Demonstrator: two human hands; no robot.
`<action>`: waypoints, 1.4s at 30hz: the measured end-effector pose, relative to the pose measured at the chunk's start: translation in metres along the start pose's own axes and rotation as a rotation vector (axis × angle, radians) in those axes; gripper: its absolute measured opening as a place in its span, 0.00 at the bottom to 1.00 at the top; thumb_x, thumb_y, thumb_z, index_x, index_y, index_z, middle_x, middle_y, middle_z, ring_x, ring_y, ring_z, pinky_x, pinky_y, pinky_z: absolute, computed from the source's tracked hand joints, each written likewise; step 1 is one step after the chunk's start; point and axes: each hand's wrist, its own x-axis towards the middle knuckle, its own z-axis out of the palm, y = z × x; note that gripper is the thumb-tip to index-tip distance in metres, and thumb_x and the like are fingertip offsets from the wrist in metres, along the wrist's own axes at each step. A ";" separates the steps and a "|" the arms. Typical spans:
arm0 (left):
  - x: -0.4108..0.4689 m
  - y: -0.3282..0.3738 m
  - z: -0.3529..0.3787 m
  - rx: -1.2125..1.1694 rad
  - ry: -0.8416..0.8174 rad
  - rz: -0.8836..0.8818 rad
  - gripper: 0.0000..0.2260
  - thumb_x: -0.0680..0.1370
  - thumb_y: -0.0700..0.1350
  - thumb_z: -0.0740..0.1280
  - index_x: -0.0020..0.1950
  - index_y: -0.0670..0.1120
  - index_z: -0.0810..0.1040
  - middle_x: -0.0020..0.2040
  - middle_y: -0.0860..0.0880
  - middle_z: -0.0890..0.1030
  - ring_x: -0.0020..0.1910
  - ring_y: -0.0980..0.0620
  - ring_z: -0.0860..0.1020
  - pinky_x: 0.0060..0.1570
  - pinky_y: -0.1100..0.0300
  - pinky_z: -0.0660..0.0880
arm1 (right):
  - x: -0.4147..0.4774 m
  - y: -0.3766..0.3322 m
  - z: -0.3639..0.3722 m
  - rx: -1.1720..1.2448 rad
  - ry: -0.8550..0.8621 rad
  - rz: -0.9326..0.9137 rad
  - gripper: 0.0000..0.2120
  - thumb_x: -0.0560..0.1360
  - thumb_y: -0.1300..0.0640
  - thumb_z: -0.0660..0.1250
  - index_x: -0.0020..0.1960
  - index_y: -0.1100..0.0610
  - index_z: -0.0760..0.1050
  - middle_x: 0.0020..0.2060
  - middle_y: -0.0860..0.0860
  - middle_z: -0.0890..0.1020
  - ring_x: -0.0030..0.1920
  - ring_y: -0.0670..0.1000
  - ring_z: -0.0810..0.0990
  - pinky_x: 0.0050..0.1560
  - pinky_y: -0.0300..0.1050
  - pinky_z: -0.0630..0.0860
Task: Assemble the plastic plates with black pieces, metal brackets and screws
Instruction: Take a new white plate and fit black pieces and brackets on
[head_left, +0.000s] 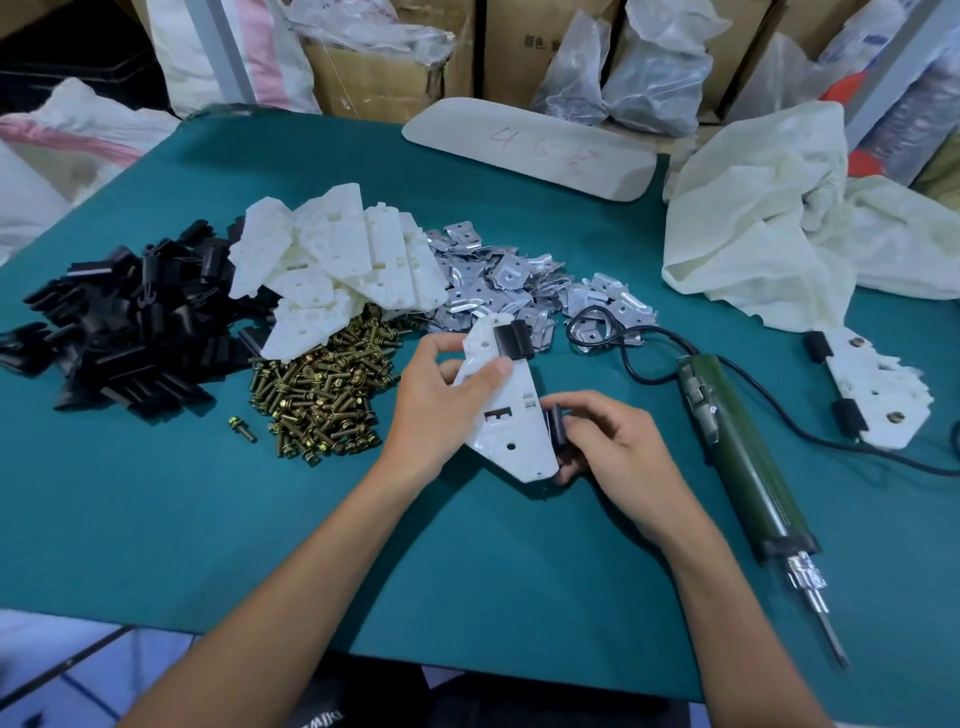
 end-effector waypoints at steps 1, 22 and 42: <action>0.000 0.000 0.000 -0.012 -0.001 0.000 0.17 0.74 0.48 0.77 0.58 0.48 0.73 0.40 0.48 0.86 0.30 0.54 0.81 0.27 0.63 0.73 | 0.000 0.000 0.000 0.004 -0.022 0.003 0.16 0.75 0.57 0.61 0.51 0.45 0.85 0.36 0.51 0.85 0.30 0.53 0.83 0.40 0.47 0.83; -0.003 0.000 0.003 0.101 0.111 0.014 0.17 0.72 0.51 0.77 0.56 0.55 0.74 0.45 0.52 0.87 0.43 0.51 0.86 0.45 0.45 0.83 | -0.004 0.000 0.012 -0.005 0.080 -0.055 0.07 0.74 0.59 0.77 0.46 0.47 0.85 0.32 0.49 0.82 0.29 0.49 0.79 0.36 0.42 0.79; -0.023 0.013 -0.003 0.812 -0.178 0.128 0.16 0.70 0.64 0.73 0.53 0.61 0.77 0.46 0.61 0.79 0.49 0.64 0.74 0.41 0.69 0.68 | 0.016 0.005 0.001 -0.092 0.175 -0.066 0.05 0.74 0.43 0.69 0.49 0.40 0.81 0.38 0.42 0.84 0.29 0.46 0.77 0.32 0.45 0.75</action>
